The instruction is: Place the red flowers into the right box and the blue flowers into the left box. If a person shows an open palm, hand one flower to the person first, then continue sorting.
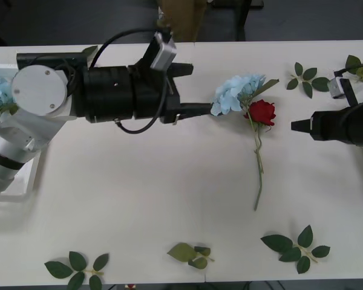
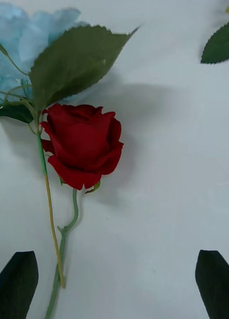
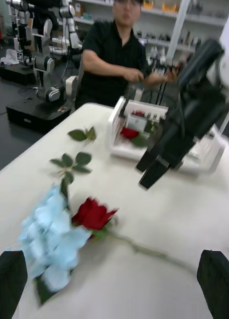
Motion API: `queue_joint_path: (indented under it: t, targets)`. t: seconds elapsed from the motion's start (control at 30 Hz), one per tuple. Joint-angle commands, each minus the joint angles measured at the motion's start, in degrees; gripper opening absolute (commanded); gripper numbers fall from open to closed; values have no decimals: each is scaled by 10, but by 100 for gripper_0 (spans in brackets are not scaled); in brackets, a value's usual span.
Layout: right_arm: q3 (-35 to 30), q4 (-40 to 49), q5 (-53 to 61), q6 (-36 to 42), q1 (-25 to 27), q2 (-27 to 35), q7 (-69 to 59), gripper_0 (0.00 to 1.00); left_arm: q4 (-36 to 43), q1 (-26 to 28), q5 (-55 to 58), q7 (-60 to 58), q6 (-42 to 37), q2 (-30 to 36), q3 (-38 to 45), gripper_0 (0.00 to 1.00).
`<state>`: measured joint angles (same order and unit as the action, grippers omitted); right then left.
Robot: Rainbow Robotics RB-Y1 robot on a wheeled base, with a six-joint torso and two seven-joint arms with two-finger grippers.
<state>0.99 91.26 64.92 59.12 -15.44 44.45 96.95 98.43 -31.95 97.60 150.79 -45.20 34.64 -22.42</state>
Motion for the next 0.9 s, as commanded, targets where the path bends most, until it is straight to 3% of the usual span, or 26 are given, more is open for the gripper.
queue_joint_path:
  t: [0.03,0.2,0.27,0.37,0.5,0.9]
  targets:
    - [75,-24,-38,-62,-16,-20,-93,92,19,64,4,42,-38,78,13,100]
    - [134,-50,-102,-101,-40,-50,-153,92,19,131,-14,42,-199,71,141,100]
    - [154,-60,-135,-102,-54,-64,-184,92,19,158,-40,42,-299,32,226,100]
    - [164,-64,-173,-104,-64,-78,-210,92,19,180,-77,42,-383,-21,300,100]
    - [168,-64,-214,-104,-75,-94,-228,92,19,193,-115,42,-413,-57,332,100]
    - [168,-84,-319,-106,-88,-114,-250,92,19,200,-136,42,-387,-69,331,100]
